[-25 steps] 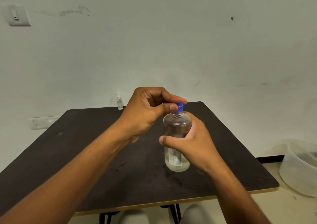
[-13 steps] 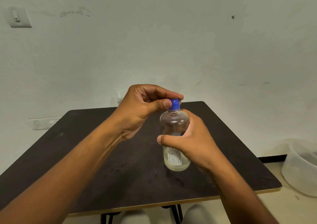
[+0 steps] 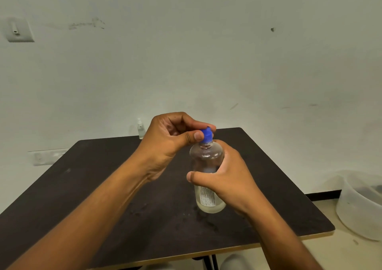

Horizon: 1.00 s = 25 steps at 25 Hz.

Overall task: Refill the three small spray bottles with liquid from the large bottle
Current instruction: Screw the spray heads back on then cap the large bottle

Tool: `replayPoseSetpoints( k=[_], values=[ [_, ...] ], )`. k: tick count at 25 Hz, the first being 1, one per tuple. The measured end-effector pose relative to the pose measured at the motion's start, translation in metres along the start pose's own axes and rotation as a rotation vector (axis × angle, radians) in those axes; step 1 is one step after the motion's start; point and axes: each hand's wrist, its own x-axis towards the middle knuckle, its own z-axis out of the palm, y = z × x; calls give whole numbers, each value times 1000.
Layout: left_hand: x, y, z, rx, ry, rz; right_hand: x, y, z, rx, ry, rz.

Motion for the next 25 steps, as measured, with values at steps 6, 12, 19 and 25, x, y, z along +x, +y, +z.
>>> replayPoseSetpoints(
  k=[6,12,19,25],
  values=[
    [3,-2,5,22,-7,37,3,2,-1,-8,27,10],
    [3,-9,2,27,22,32,10,5,-2,-2,51,8],
    [4,-73,-30,366,112,-20,34,39,-9,117,55,86],
    [21,-146,-63,721,89,-177,92,89,-8,74,86,117]
  ],
)
